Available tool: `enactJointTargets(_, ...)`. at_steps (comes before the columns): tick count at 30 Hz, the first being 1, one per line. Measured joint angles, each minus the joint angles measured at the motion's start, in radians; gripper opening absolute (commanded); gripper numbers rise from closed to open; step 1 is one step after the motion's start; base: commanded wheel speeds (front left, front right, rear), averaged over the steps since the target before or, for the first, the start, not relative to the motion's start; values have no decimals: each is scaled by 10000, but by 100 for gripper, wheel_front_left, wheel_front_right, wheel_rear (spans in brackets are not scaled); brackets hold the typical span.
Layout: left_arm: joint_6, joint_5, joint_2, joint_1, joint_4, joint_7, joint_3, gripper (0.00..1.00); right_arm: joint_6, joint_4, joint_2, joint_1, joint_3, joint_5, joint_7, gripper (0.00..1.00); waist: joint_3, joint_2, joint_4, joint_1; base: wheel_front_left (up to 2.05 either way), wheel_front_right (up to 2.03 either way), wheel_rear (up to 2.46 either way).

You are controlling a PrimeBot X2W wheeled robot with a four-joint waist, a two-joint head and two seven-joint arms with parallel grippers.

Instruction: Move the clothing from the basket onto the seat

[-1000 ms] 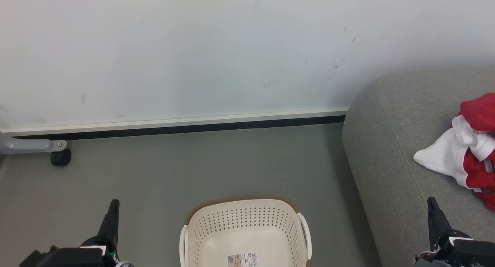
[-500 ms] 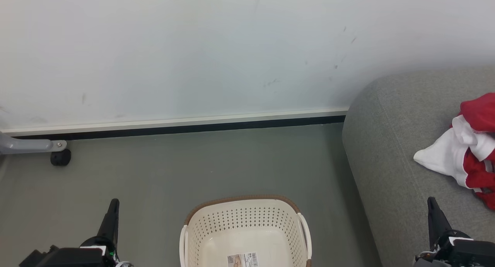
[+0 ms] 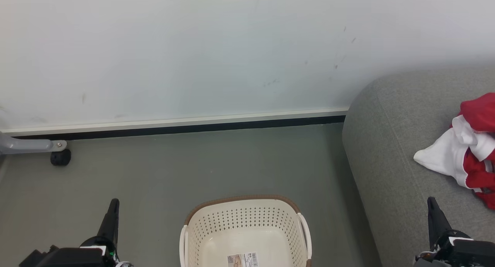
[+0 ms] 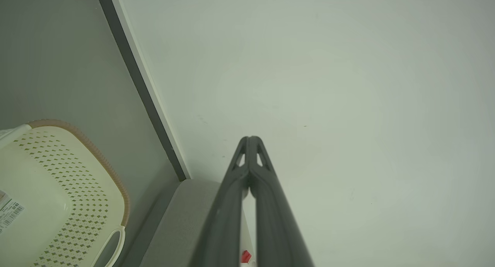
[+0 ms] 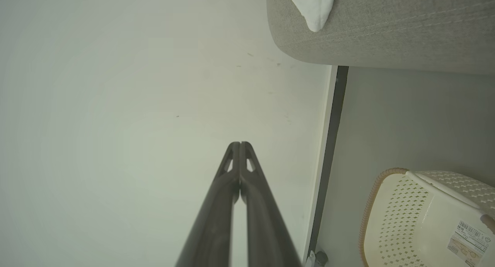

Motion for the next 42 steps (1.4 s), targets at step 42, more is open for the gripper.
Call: enactJointTargets(42, 0, -10, -2, -3, 23, 0, -2, 0, 42, 10, 0, -4, 2, 2, -2, 0, -1, 0, 0, 0, 0, 0, 0)
